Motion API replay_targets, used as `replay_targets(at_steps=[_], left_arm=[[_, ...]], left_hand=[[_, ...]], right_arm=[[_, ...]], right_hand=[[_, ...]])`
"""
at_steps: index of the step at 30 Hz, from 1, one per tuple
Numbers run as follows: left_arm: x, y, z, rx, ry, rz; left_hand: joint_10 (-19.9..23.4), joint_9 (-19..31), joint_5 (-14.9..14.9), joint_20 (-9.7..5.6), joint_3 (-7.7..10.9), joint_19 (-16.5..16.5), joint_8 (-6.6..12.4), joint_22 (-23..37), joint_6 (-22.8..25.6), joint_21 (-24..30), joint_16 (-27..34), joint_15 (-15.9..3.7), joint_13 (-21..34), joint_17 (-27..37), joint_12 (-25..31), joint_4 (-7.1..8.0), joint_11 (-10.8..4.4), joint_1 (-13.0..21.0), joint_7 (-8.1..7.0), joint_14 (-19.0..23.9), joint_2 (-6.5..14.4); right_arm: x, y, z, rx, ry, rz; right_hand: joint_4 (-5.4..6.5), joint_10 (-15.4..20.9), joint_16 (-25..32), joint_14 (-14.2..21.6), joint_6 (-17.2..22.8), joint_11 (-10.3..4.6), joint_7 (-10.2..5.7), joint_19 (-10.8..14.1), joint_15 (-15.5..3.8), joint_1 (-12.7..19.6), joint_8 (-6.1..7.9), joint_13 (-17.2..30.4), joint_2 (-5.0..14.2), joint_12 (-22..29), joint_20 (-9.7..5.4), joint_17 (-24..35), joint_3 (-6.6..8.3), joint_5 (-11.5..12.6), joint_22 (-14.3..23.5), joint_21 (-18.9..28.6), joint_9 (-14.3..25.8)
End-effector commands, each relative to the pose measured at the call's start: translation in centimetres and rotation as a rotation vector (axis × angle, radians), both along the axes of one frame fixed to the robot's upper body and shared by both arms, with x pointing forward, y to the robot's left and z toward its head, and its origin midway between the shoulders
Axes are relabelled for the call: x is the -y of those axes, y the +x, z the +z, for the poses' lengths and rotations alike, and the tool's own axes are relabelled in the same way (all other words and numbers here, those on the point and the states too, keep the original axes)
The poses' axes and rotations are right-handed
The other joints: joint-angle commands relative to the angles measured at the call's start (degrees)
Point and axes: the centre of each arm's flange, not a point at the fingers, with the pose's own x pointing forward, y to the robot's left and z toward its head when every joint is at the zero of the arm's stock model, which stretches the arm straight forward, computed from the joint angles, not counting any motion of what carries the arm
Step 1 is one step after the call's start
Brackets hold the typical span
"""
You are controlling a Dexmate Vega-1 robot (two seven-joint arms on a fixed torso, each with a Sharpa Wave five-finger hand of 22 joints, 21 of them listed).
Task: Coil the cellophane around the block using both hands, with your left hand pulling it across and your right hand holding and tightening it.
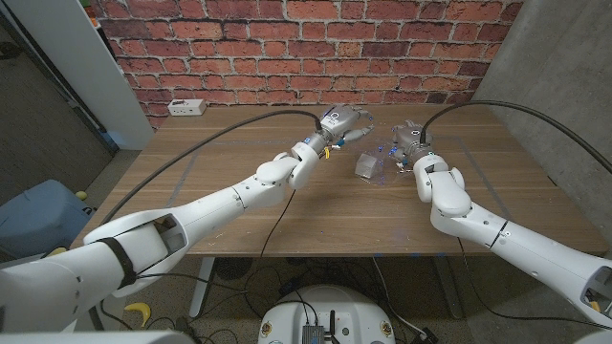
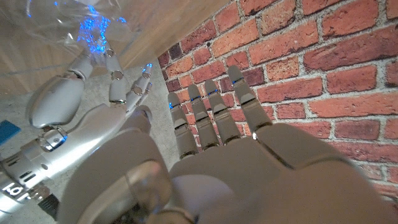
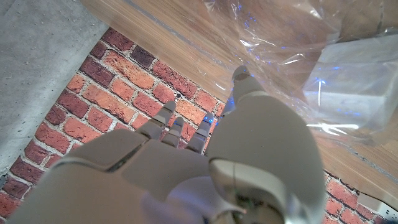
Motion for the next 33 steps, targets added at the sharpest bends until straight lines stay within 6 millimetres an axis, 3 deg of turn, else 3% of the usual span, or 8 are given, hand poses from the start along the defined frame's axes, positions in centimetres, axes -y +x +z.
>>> replay_targets(at_steps=[1,4,6,13,22,28,30,33], left_arm=[[-0.1,0.7,-0.9,-0.168,0.144,-0.016],[0.1,1.0,-1.0,-0.223,0.185,-0.044],[0.2,1.4,-1.1,-0.284,0.210,-0.060],[0.3,2.3,-1.8,-0.399,0.279,-0.083],[1.4,3.1,-3.1,-0.439,0.399,-0.087],[2.3,3.5,-4.0,-0.400,0.453,-0.068],[2.6,3.4,-4.3,-0.382,0.458,-0.062],[3.0,3.6,-4.6,-0.383,0.483,-0.046]], left_hand=[[1.9,0.1,-0.1,1.06,0.52,3.8,-0.67,-0.2,2.3,1.3,-0.3,-1.21,0.0,-0.1,-0.5,-1.70,-0.53,0.4,-0.54,2.1,-1.6],[0.7,0.1,-0.6,1.06,0.45,4.8,-2.27,-0.4,1.1,1.2,-1.1,-0.70,0.0,0.1,-2.0,-1.86,-0.63,-0.5,-0.96,1.4,-2.4],[-3.0,0.2,-1.0,1.81,1.05,1.8,-4.80,-0.6,-3.3,-0.7,-2.3,-0.19,-0.1,0.2,-4.9,-0.84,-0.35,-2.3,-0.88,-2.0,-0.9],[-7.3,0.2,-0.9,1.88,1.69,-0.9,-5.50,-0.8,-7.5,-3.2,-2.9,2.21,-0.2,0.2,-8.1,1.41,0.44,-5.8,1.34,-7.8,1.1],[-12.8,0.1,-0.3,-2.24,1.25,-9.0,-5.76,-1.0,-12.1,-8.7,-3.2,1.56,-0.5,0.1,-9.9,6.18,0.41,-12.3,2.11,-17.1,1.3],[-27.9,0.0,0.5,-3.42,4.63,-17.8,-6.11,-0.9,-25.0,-14.6,-3.3,1.23,-0.6,-0.1,-10.4,10.48,-0.54,-15.2,-1.61,-29.8,1.5],[-32.5,0.0,0.2,-1.71,4.11,-21.1,-6.11,-0.9,-29.5,-15.5,-3.2,1.65,-0.6,-0.1,-10.3,10.17,-1.61,-15.9,-3.33,-32.9,-0.8],[-32.1,0.0,0.2,1.03,3.54,-21.3,-5.56,-0.7,-30.8,-15.1,-2.3,2.66,-0.5,0.0,-9.4,9.91,-2.09,-16.5,-3.67,-31.4,-2.0]], right_arm=[[0.5,0.2,-0.5,-0.007,0.000,-0.026],[0.5,0.1,-0.5,-0.008,0.004,-0.028],[0.5,0.1,-0.5,-0.008,0.009,-0.027],[0.7,0.1,-0.5,-0.008,0.011,-0.029],[0.8,-0.1,-0.8,-0.008,0.017,-0.036],[0.8,-0.3,-0.9,-0.014,0.020,-0.033],[0.9,-0.4,-0.9,-0.014,0.020,-0.036],[0.9,-0.4,-0.9,-0.019,0.023,-0.037]], right_hand=[[0.17,0.4,0.6,0.4,0.1,-0.35,0.38,0.5,-6.50,0.6,-0.29,0.1,0.15,-0.2,-0.13,0.2,-0.29,0.2,0.0,0.4,0.3],[0.18,0.5,0.6,0.4,0.0,-0.35,0.26,0.5,-6.45,0.6,-0.36,0.1,0.15,-0.2,-0.10,0.2,-0.34,0.1,0.0,0.3,0.3],[0.18,0.5,0.5,0.5,0.0,-0.34,0.29,0.5,-6.39,0.6,-0.42,0.1,0.17,-0.3,-0.09,0.3,-0.39,0.1,0.0,0.3,0.3],[0.19,0.6,0.5,0.6,0.1,-0.33,0.29,0.6,-6.32,0.7,-0.50,0.1,0.19,-0.4,0.09,0.3,-0.48,0.1,0.0,0.2,0.4],[0.31,0.6,0.5,0.5,0.0,-0.32,0.14,0.6,-6.38,0.6,-0.76,0.1,0.32,-0.7,0.03,0.3,-0.64,0.0,0.0,0.1,0.4],[0.34,0.7,0.4,0.6,0.1,-0.32,0.18,0.7,-6.41,0.7,-0.82,0.1,0.35,-0.9,-0.02,0.3,-0.72,-0.1,0.1,0.0,0.4],[0.34,0.7,0.4,0.6,0.1,-0.32,0.18,0.8,-6.40,0.7,-0.87,0.1,0.37,-0.9,0.04,0.3,-0.75,-0.1,0.1,0.0,0.5],[0.34,0.7,0.4,0.6,0.1,-0.31,0.12,0.8,-6.41,0.7,-0.92,0.1,0.37,-0.9,0.07,0.3,-0.77,-0.1,0.1,0.0,0.5]])
